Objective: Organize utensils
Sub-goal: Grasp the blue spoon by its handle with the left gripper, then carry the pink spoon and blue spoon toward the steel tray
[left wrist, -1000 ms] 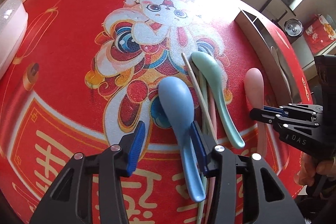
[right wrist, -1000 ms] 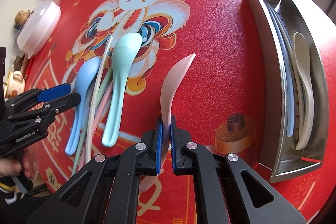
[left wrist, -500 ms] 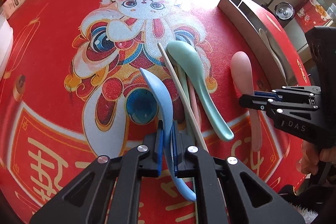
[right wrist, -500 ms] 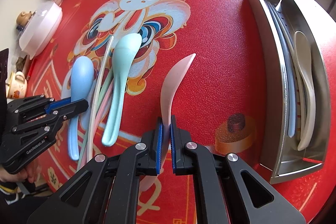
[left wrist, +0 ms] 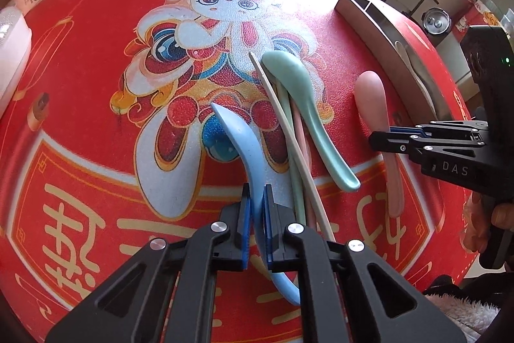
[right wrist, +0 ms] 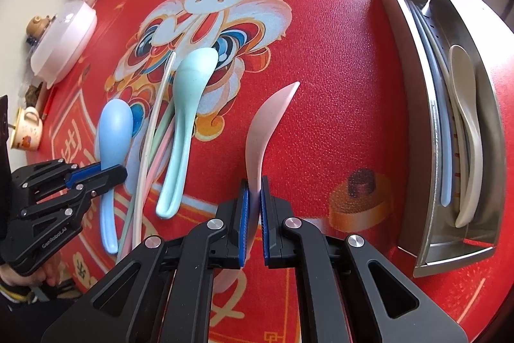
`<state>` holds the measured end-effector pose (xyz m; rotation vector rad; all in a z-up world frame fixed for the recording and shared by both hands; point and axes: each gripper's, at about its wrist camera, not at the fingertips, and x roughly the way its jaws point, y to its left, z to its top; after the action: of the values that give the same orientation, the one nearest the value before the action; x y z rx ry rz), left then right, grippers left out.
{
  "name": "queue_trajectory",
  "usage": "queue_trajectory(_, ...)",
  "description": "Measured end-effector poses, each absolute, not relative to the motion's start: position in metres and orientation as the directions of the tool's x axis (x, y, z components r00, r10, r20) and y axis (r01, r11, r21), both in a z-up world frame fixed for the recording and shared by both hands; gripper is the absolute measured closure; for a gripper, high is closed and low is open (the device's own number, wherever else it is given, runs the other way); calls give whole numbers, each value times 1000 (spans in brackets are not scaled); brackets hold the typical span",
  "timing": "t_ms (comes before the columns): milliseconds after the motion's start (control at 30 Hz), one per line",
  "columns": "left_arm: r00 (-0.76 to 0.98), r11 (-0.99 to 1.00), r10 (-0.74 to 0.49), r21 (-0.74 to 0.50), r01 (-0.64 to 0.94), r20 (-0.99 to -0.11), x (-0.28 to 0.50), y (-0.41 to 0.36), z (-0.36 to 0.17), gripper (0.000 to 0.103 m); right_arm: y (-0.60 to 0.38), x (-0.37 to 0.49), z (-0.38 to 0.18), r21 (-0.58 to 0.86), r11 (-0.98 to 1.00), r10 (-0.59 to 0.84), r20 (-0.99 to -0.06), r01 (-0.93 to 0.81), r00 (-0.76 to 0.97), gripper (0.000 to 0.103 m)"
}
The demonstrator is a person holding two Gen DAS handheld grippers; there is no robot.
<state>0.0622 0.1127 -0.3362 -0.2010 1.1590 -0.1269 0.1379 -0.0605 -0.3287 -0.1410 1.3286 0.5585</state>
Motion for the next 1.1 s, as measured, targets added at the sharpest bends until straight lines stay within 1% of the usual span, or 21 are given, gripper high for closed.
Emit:
queue_trajectory(100, 405, 969, -221, -247, -13, -887, 59, 118, -337, 95, -59, 135, -328, 200, 864, 290, -948, -463, 131, 96)
queue_trajectory(333, 407, 970, -218, -242, -8, -887, 59, 115, -336, 96, -60, 133, -328, 206, 866, 293, -947, -455, 130, 96)
queue_trajectory(467, 398, 964, -235, -265, -23, -887, 64, 118, -332, 96, -65, 135, -328, 264, 864, 336, -937, -429, 99, 96)
queue_trajectory(667, 436, 956, -257, -294, -19, -863, 72, 119, -311, 96, -72, 136, -319, 293, 864, 367, -923, -410, 114, 96)
queue_trajectory(833, 451, 953, -277, -304, 13, -848, 77, 111, -299, 96, -79, 137, -313, 315, 865, 390, -912, -391, 127, 97)
queue_trajectory(1100, 453, 950, -292, -312, 32, -842, 82, 102, -293, 96, -90, 141, -302, 347, 863, 422, -894, -367, 147, 97)
